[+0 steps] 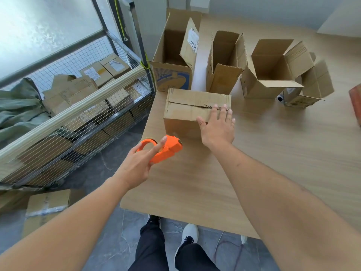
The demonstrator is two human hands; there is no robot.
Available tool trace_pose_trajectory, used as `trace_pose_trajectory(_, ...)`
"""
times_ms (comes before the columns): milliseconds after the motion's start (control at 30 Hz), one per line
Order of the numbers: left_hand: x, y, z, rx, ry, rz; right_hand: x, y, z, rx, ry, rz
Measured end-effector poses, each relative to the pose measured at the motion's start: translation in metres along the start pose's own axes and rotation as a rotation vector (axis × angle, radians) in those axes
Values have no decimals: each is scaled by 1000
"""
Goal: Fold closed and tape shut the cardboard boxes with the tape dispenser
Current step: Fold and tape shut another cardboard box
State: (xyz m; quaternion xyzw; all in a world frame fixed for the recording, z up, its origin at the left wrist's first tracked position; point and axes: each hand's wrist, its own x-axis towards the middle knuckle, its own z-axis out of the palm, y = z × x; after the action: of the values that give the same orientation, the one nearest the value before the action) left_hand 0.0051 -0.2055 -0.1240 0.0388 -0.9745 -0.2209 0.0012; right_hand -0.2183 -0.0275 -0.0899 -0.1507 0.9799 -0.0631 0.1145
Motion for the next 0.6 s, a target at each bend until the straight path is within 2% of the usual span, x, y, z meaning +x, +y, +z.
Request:
trace_pose_trajectory(267,20,0,-74,136,153,174,-13,-4,-7,38,-43,-54)
trace_pose_trajectory(433,39,4,-106,216,169,289,-33,-14,-6,59,-38,-105)
trace_pose_trajectory(600,68,6,-108,265,128,383,-47,-18,-5,19,7,-108)
